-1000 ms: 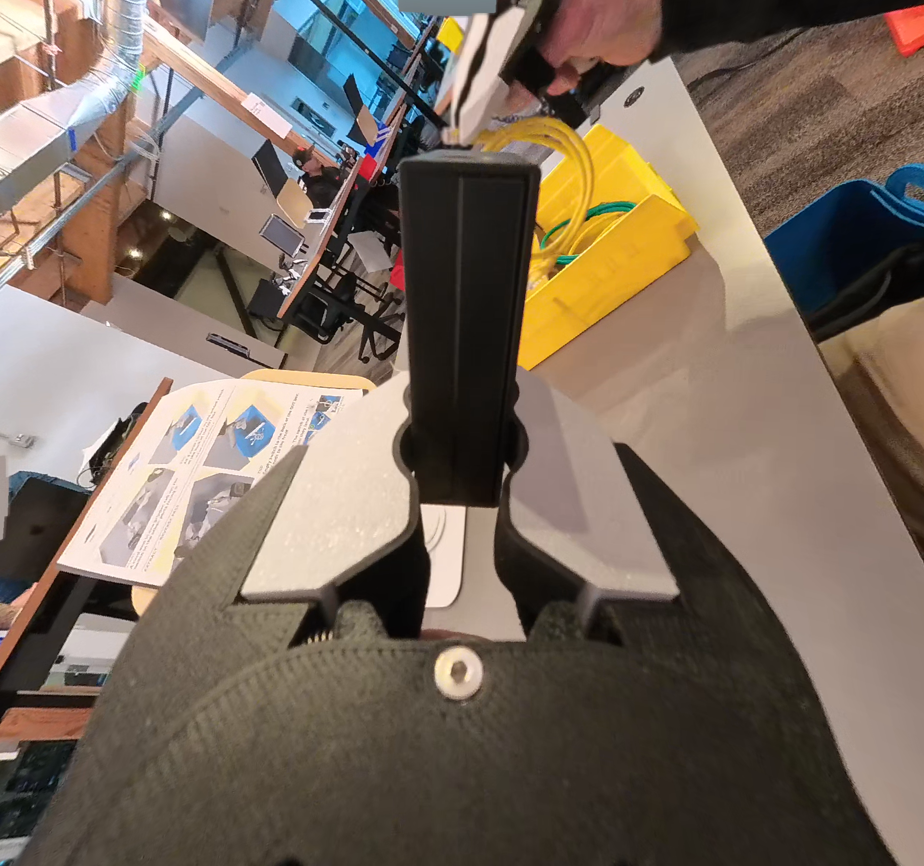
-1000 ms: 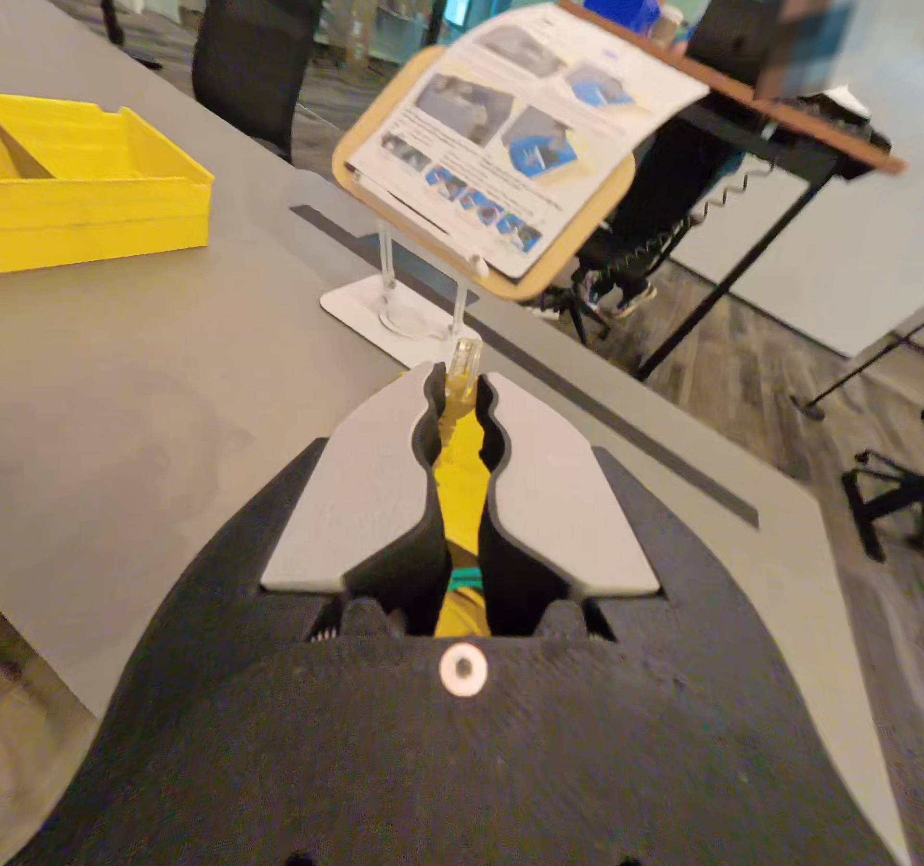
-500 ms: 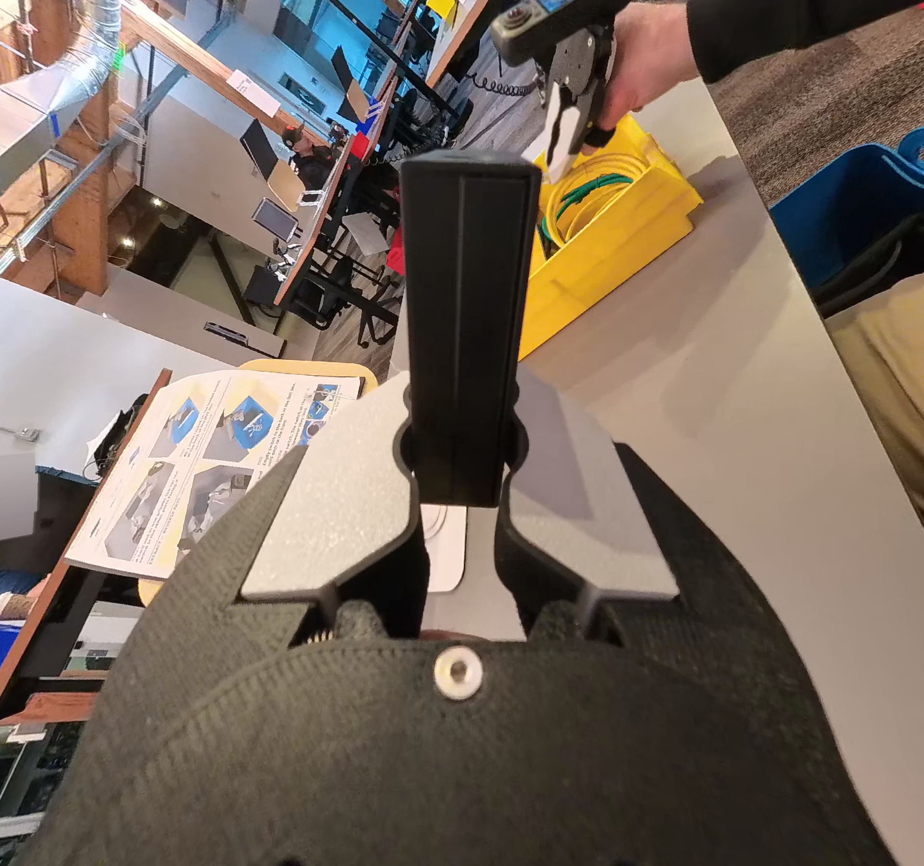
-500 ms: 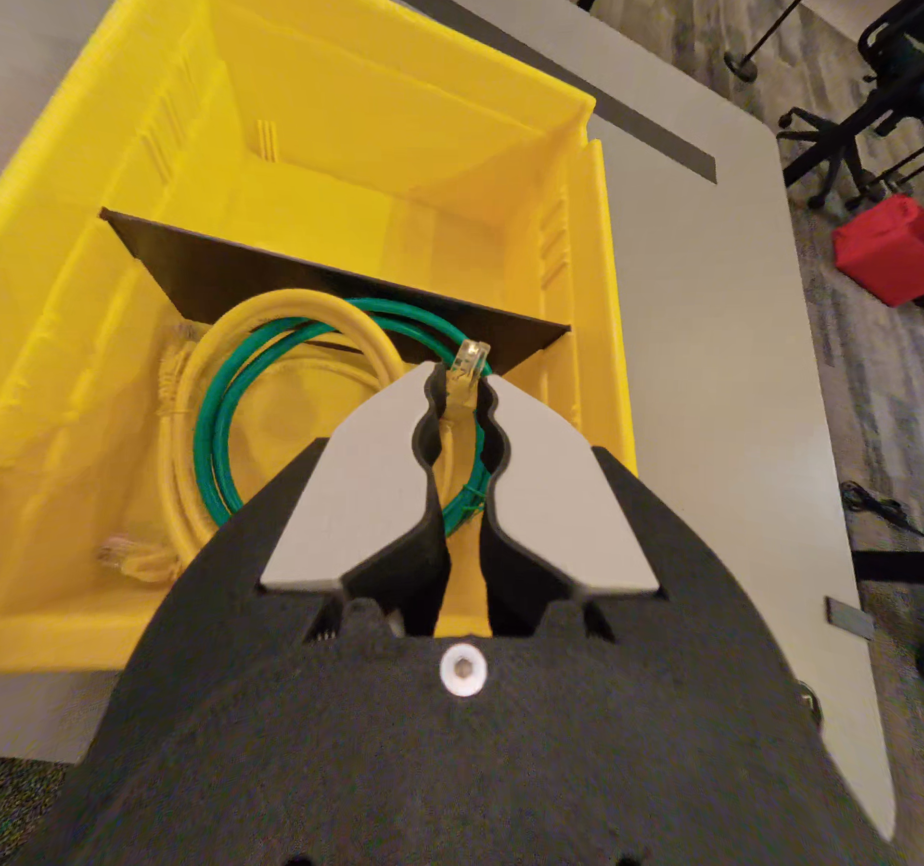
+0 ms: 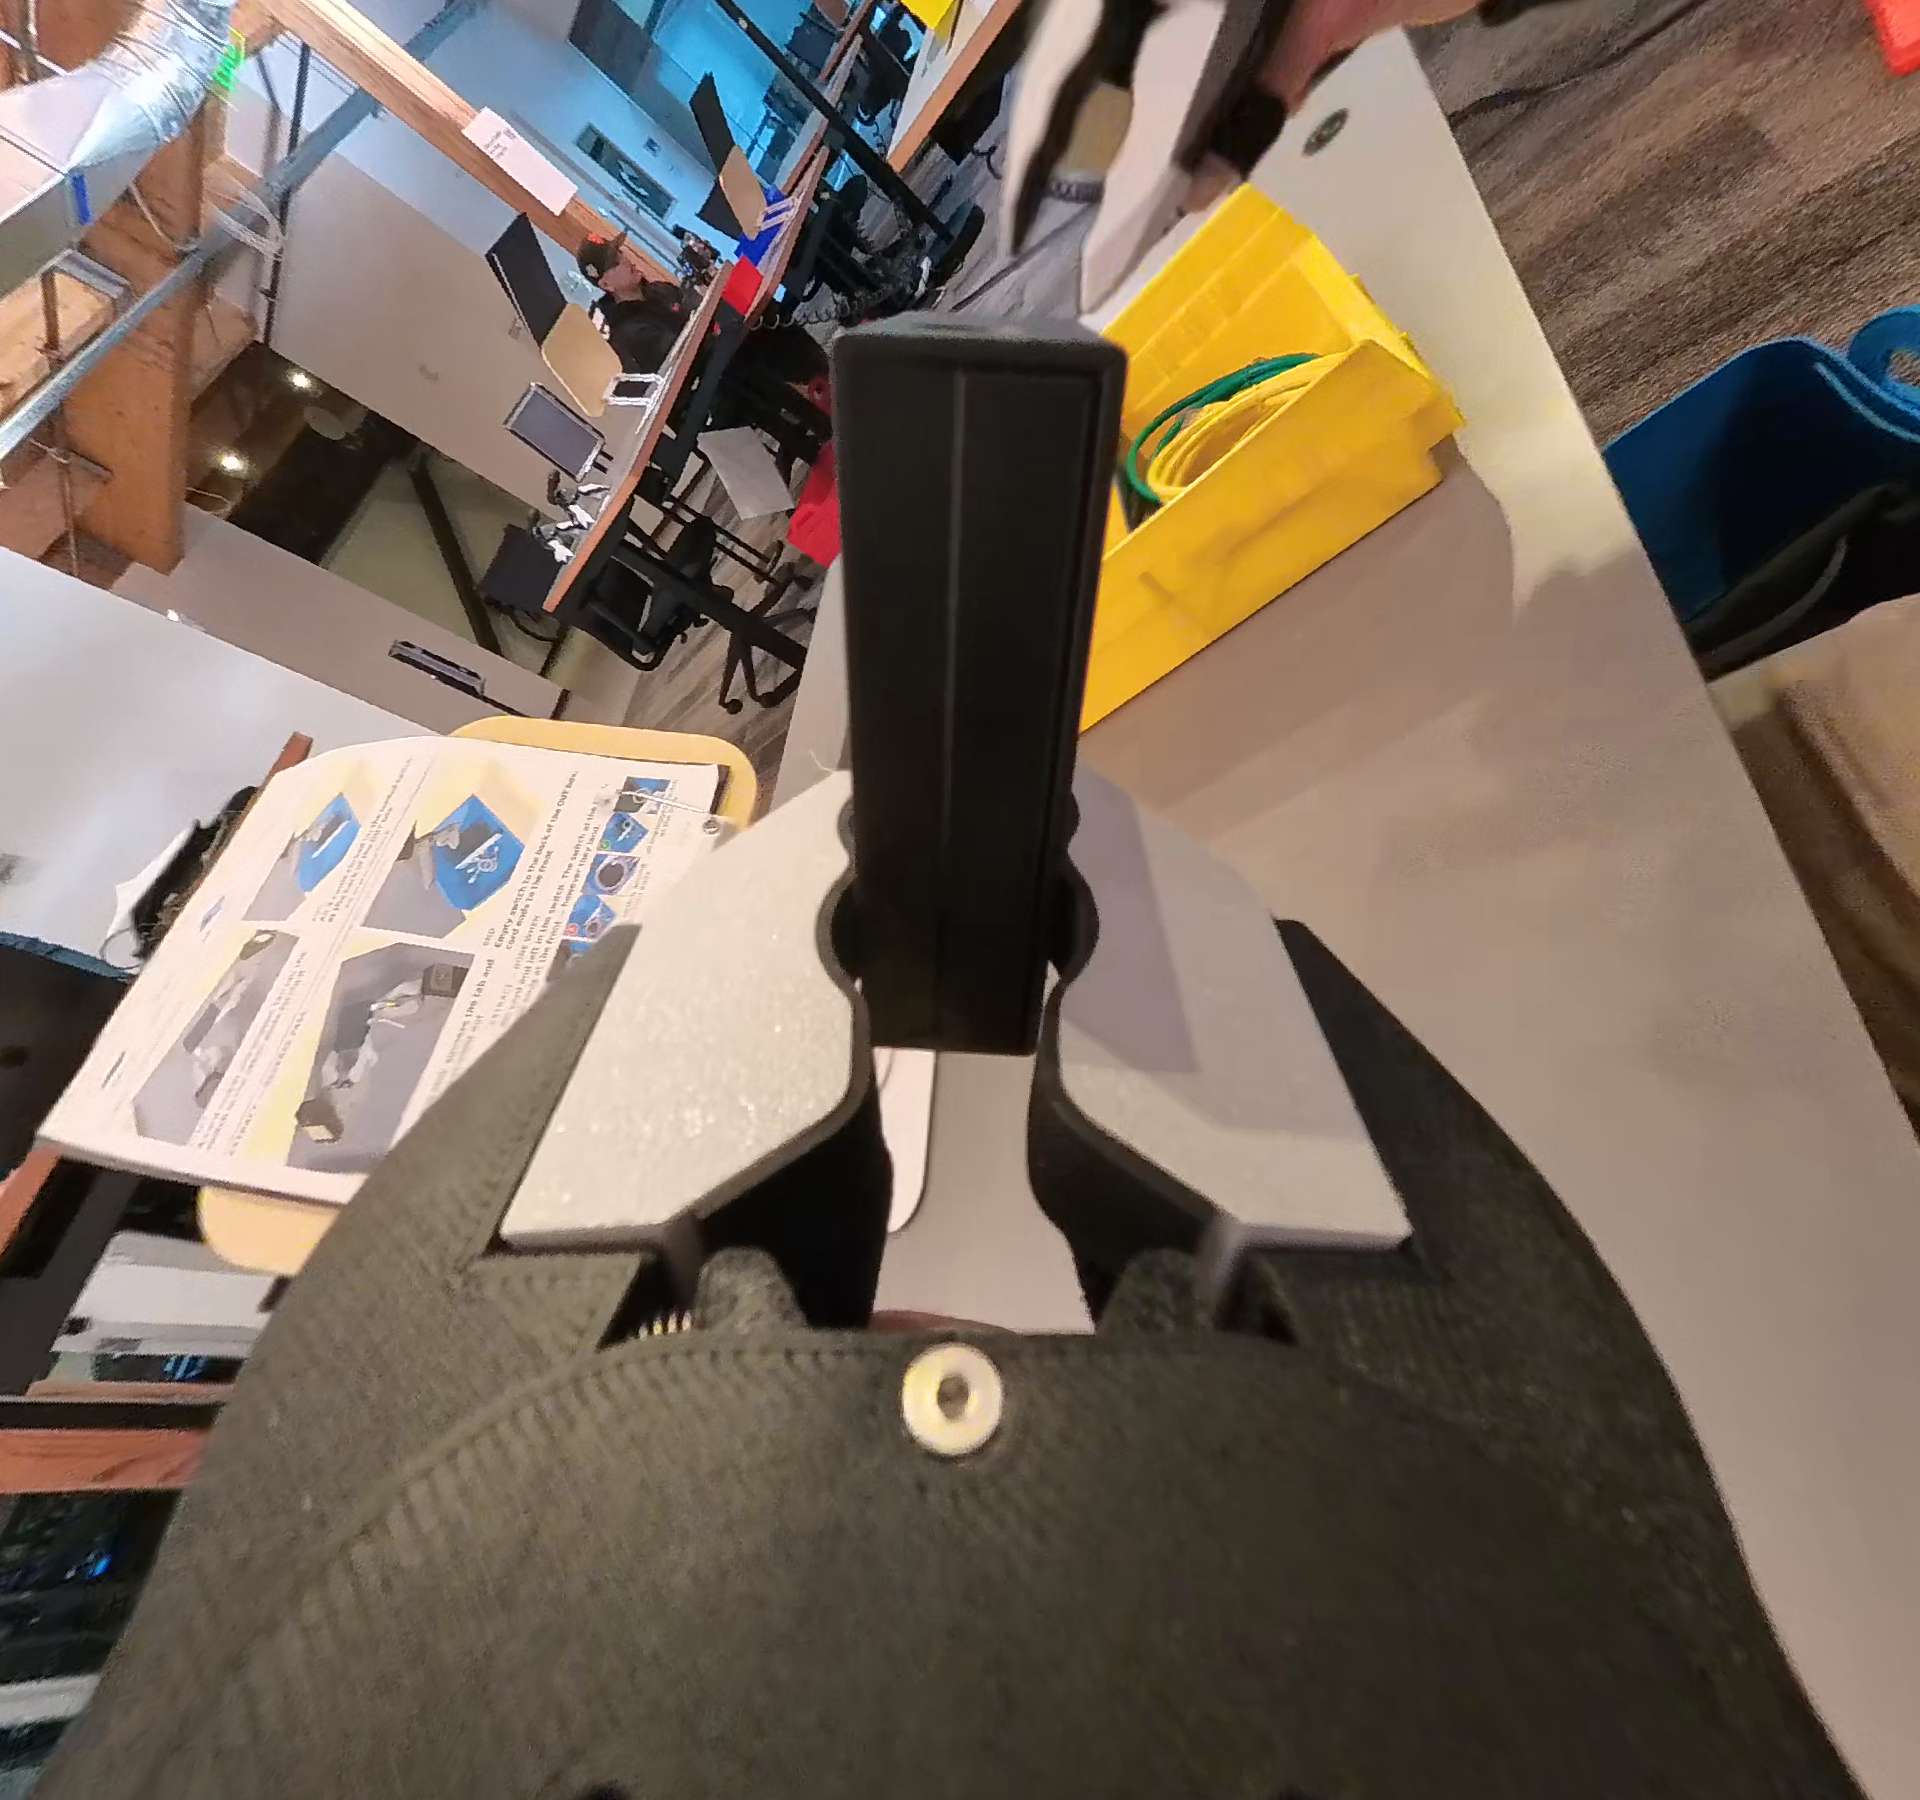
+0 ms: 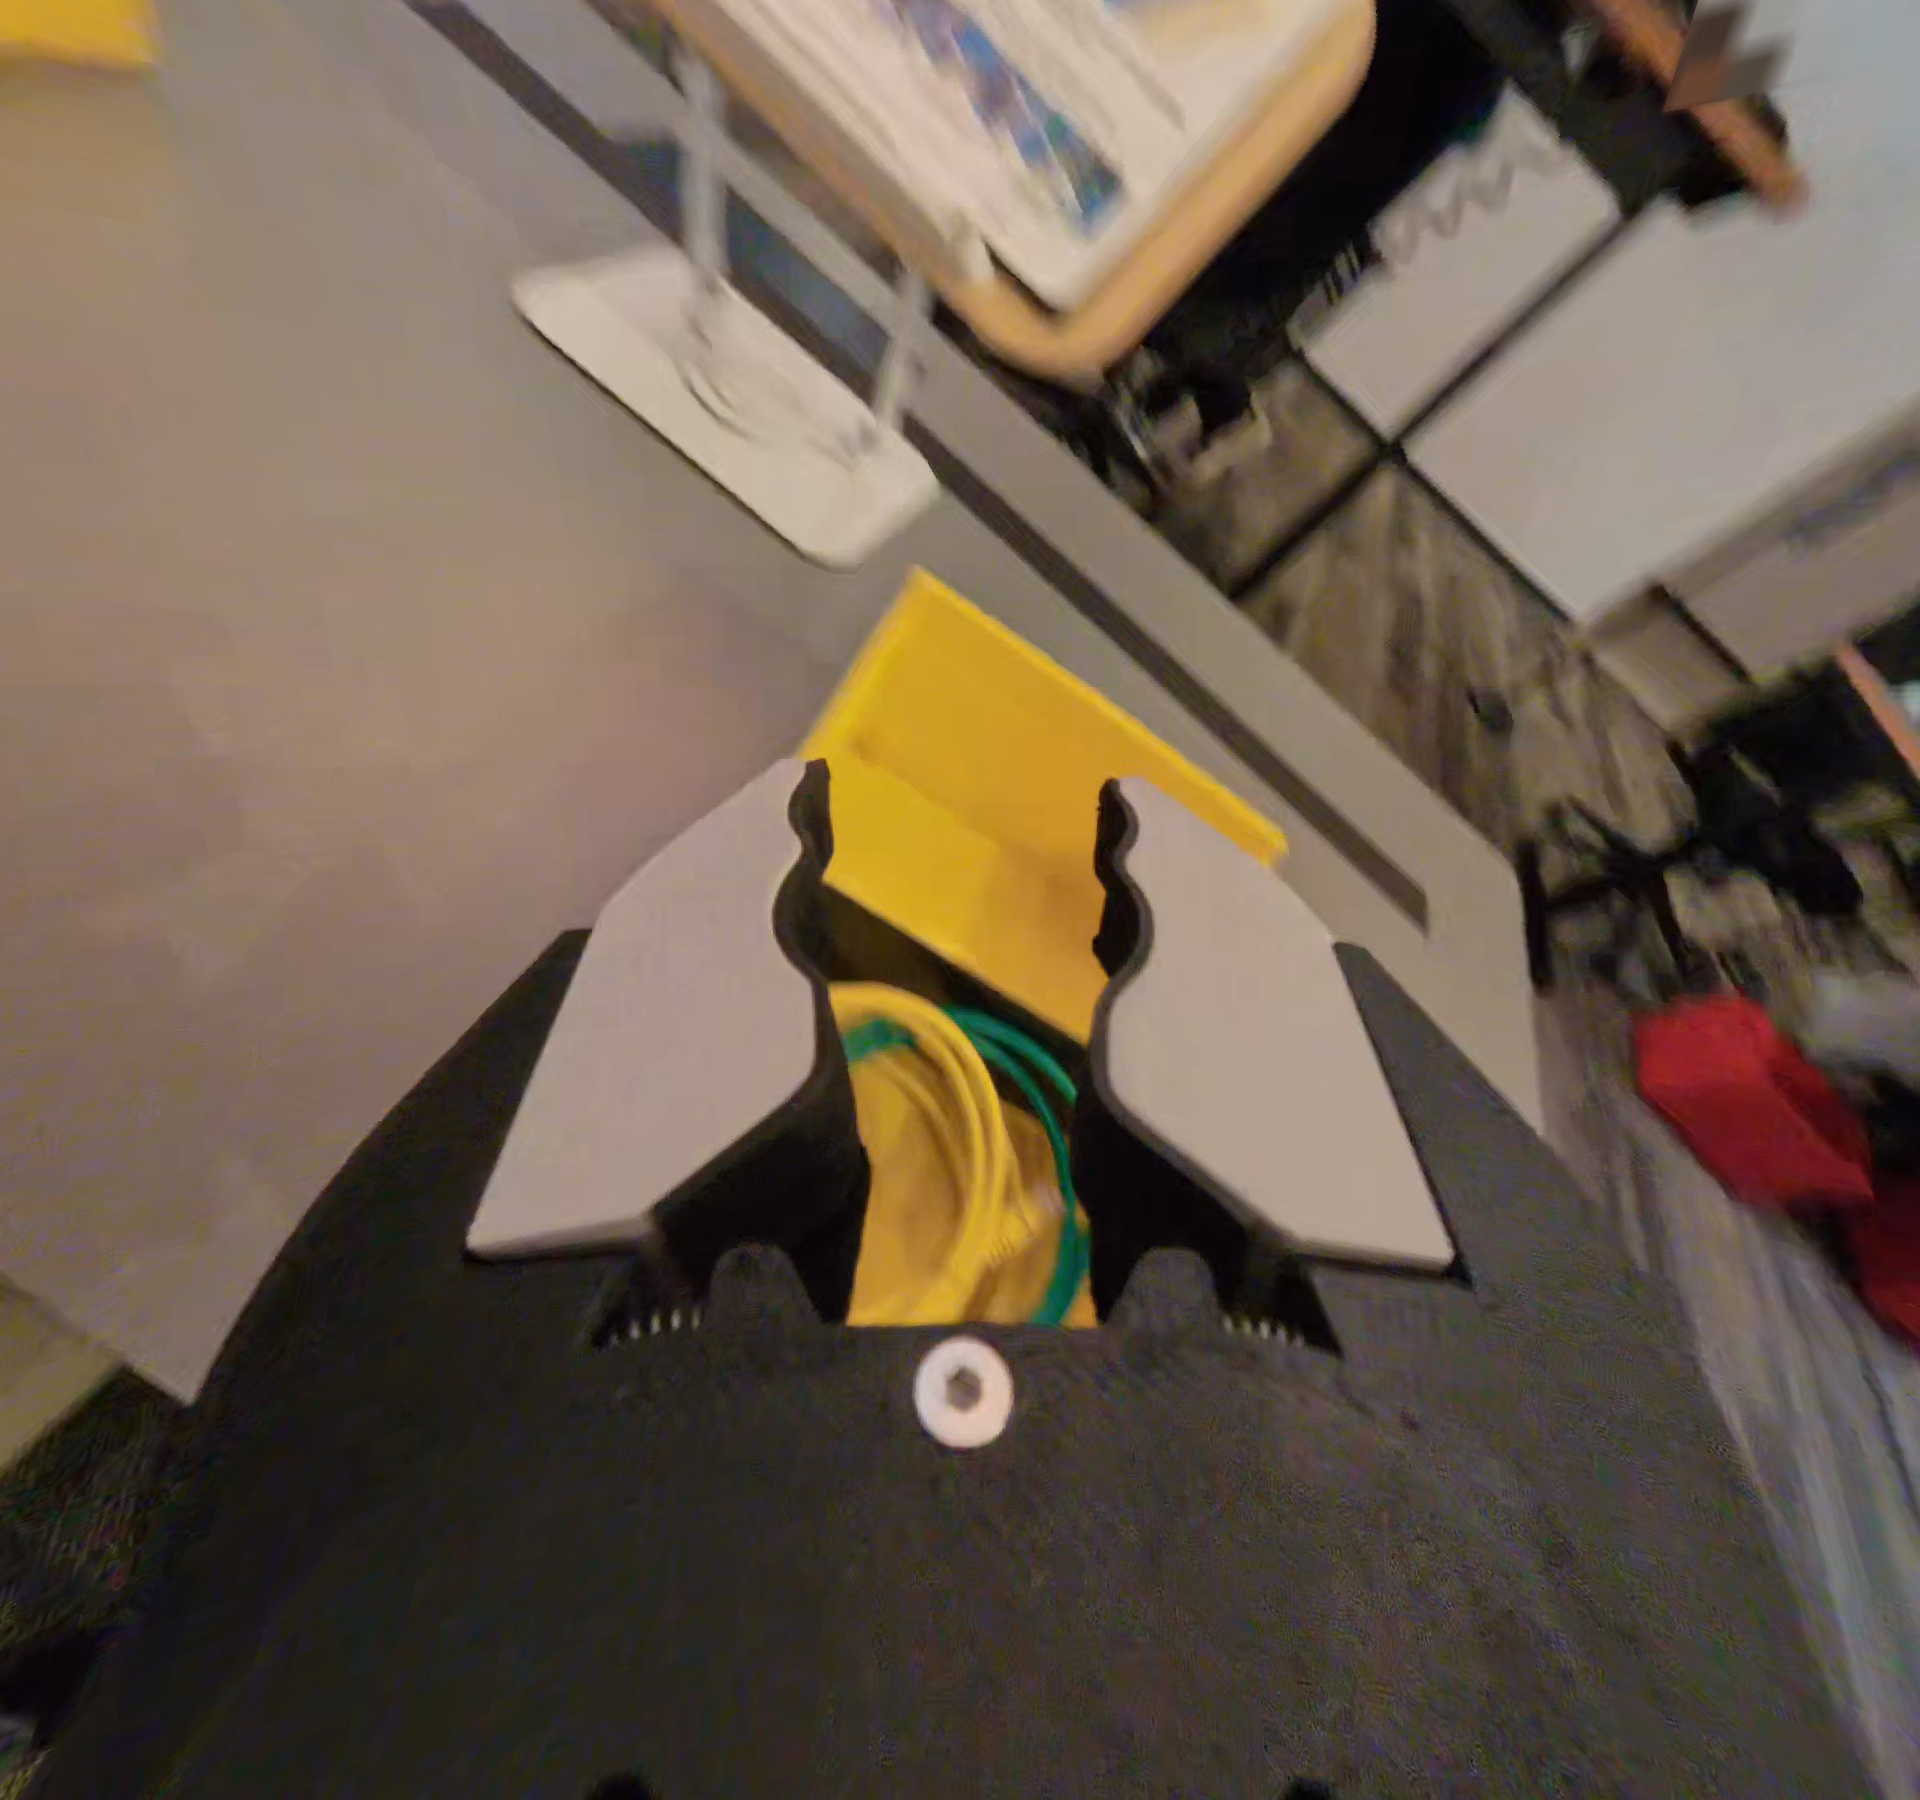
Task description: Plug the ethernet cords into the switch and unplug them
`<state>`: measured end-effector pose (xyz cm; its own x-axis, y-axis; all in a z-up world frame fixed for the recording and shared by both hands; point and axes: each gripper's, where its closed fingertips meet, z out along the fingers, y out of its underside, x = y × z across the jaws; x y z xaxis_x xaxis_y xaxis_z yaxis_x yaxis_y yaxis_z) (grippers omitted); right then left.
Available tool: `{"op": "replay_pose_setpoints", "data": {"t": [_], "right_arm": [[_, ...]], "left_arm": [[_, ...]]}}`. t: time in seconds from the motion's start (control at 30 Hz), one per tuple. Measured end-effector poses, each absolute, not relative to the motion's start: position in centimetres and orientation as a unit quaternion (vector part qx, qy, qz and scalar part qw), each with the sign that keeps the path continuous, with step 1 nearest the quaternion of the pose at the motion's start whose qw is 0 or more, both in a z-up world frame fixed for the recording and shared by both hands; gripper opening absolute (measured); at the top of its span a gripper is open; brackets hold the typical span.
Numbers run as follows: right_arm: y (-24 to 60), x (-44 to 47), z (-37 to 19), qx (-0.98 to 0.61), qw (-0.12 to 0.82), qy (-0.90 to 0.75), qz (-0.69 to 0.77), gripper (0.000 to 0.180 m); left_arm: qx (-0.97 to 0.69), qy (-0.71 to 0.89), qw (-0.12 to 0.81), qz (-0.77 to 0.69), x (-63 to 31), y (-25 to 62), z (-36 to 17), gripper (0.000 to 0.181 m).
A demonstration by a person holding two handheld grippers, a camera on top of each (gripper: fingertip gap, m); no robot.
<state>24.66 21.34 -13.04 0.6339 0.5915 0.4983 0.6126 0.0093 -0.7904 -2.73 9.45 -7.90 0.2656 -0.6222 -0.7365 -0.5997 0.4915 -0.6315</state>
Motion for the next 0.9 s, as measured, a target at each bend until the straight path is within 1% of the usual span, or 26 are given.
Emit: {"op": "replay_pose_setpoints", "data": {"t": [0.03,0.13,0.23,0.3,0.37,0.4,0.43,0.57,0.63,0.7,0.8,0.87,0.9], "right_arm": [[19.0,20.9,-10.8,-0.655,0.590,-0.471,0.044,0.053],[11.0,11.0,-6.0,-0.502,0.618,-0.570,0.199,0.050],[6.6,4.6,-5.5,-0.411,0.611,-0.643,0.211,0.051],[4.7,1.8,-6.2,-0.373,0.587,-0.682,0.225,0.051],[3.8,0.2,-6.9,-0.338,0.575,-0.709,0.230,0.043],[3.6,-0.3,-7.0,-0.329,0.573,-0.712,0.235,0.034],[3.3,-0.6,-6.8,-0.318,0.581,-0.709,0.243,0.027],[3.3,-0.6,-6.5,-0.328,0.573,-0.710,0.243,0.027],[3.9,0.1,-6.0,-0.342,0.571,-0.711,0.228,0.027],[5.8,1.6,-5.0,-0.371,0.576,-0.700,0.202,0.027],[12.2,5.9,-3.6,-0.447,0.597,-0.655,0.121,0.027],[16.7,9.1,-3.6,-0.512,0.585,-0.620,0.105,0.027],[19.5,11.1,-4.3,-0.547,0.574,-0.606,0.063,0.028]], "left_arm": [[-0.505,0.606,0.614,-0.019,-2.4,9.4,-8.2,0.028],[-0.505,0.605,0.613,-0.051,-1.2,8.9,-8.9,0.028],[-0.501,0.613,0.607,-0.069,-0.2,8.3,-9.7,0.028],[-0.497,0.615,0.606,-0.089,0.4,7.7,-10.0,0.028],[-0.489,0.620,0.606,-0.100,0.9,7.1,-10.1,0.028],[-0.484,0.623,0.605,-0.105,1.0,6.9,-10.2,0.028],[-0.481,0.625,0.606,-0.107,1.1,6.7,-10.3,0.028],[-0.484,0.619,0.606,-0.123,1.3,6.7,-10.2,0.029],[-0.497,0.621,0.597,-0.104,0.8,7.1,-10.3,0.045],[-0.509,0.611,0.600,-0.086,-0.4,7.9,-9.6,0.041],[-0.514,0.599,0.610,-0.067,-2.3,8.6,-8.2,0.036],[-0.525,0.593,0.608,-0.044,-3.4,9.2,-7.8,0.031],[-0.527,0.592,0.609,-0.026,-4.0,9.5,-7.6,0.026]]}}
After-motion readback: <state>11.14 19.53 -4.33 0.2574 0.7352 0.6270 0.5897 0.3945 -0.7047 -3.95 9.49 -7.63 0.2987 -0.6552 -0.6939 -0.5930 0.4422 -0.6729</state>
